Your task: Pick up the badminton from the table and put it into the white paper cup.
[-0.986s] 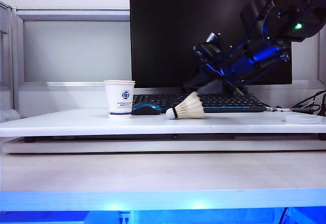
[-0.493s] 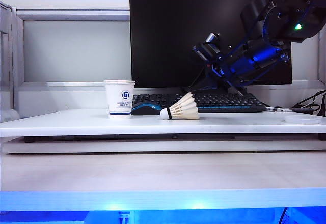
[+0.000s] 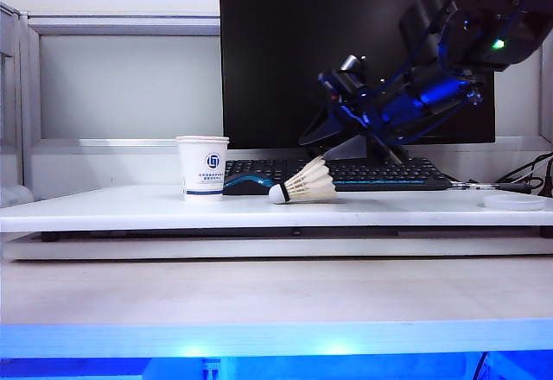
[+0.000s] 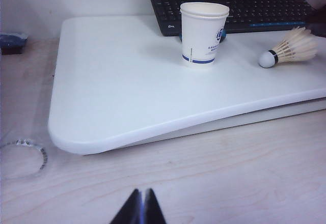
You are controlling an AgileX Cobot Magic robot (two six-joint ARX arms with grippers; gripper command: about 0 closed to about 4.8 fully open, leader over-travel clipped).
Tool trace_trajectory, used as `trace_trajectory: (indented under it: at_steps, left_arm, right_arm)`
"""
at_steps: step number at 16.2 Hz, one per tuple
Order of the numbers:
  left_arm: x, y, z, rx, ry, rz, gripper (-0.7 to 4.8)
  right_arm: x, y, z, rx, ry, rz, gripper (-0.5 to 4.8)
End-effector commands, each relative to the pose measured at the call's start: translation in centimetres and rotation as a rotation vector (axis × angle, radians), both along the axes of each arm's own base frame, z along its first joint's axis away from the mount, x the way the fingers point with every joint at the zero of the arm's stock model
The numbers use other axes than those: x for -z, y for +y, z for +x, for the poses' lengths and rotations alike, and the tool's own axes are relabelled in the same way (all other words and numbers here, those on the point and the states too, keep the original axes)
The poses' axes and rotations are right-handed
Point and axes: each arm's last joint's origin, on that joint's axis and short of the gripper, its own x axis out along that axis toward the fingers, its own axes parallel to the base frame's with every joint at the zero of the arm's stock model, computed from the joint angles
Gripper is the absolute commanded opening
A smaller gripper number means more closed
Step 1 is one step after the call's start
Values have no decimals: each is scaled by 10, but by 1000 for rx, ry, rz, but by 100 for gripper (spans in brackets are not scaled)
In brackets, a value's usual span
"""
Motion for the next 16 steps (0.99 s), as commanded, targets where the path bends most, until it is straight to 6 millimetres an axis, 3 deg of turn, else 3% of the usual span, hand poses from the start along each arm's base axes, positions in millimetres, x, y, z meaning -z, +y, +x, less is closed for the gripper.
trace_trajectory:
  at_steps: [1, 6, 8, 12, 16]
  left_arm:
    - [2, 0, 0, -14, 20, 5, 21]
    - [2, 0, 0, -14, 20, 5, 21]
    - [2, 0, 0, -14, 21, 5, 21]
    - [2, 0, 0, -13, 19, 12, 21]
    - [2, 0, 0, -12, 16, 20, 21]
  right_arm:
    - [-1, 5, 1, -4, 4, 21, 225]
    - [18, 6, 5, 0, 55, 12, 133]
    - [20, 8, 5, -1, 56, 9, 6]
    - [11, 10, 8, -3, -11, 56, -8]
    - [-17, 19, 15, -97, -62, 127, -8]
